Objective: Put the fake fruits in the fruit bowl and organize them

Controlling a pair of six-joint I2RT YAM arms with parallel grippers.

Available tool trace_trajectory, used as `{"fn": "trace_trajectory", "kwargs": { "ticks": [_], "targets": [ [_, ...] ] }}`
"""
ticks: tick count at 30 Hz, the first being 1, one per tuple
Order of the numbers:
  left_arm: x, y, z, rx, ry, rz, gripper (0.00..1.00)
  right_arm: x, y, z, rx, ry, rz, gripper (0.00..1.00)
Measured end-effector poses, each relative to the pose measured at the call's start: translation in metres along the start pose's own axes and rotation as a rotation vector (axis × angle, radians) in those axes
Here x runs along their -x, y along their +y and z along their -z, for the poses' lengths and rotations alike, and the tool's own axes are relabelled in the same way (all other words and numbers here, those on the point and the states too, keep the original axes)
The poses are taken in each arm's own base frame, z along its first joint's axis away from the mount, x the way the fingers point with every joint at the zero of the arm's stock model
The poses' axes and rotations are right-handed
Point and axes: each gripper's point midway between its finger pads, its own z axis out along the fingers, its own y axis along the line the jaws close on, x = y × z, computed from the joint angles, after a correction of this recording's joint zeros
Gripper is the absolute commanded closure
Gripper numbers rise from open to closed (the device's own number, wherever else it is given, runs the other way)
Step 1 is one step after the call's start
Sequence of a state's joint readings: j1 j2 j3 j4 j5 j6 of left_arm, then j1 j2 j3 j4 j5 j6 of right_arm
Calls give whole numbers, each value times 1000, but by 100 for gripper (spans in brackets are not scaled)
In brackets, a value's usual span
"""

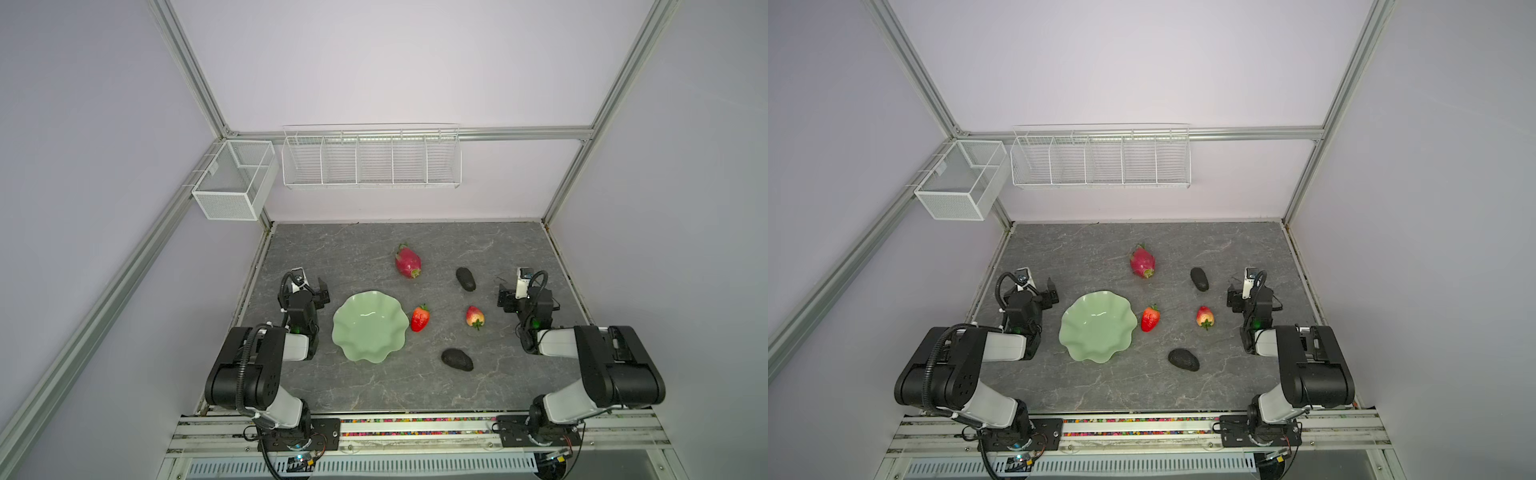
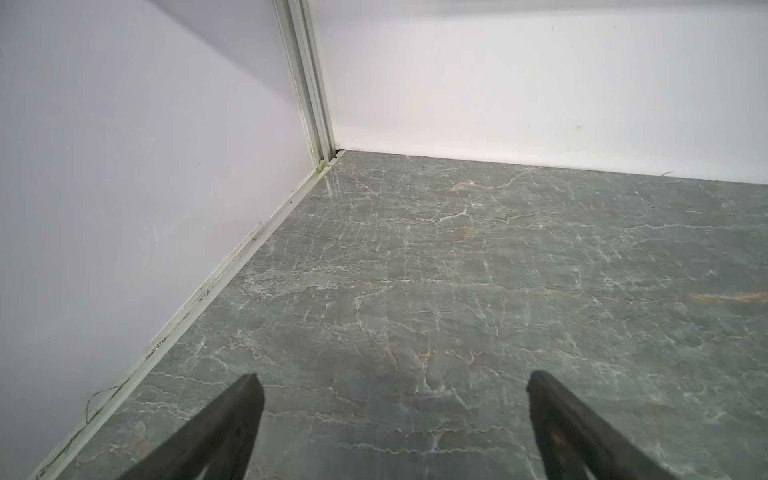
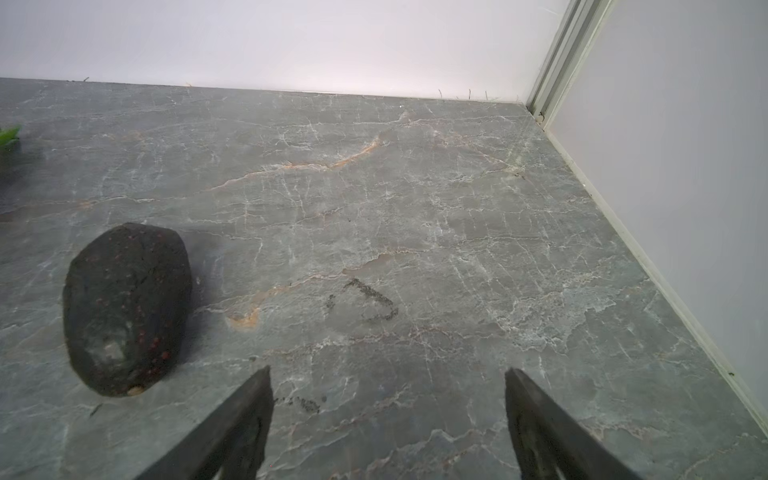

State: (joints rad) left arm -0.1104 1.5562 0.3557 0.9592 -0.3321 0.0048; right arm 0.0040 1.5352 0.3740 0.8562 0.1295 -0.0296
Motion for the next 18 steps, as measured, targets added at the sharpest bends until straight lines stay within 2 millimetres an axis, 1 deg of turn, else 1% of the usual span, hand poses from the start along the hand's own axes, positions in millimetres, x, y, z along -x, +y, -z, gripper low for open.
{"fn": "trace_trajectory", "kwargs": {
  "ticks": [18],
  "targets": [
    [-4, 1, -4, -20, 30, 1, 1, -1, 0, 0, 0, 3, 0, 12]
  ]
}}
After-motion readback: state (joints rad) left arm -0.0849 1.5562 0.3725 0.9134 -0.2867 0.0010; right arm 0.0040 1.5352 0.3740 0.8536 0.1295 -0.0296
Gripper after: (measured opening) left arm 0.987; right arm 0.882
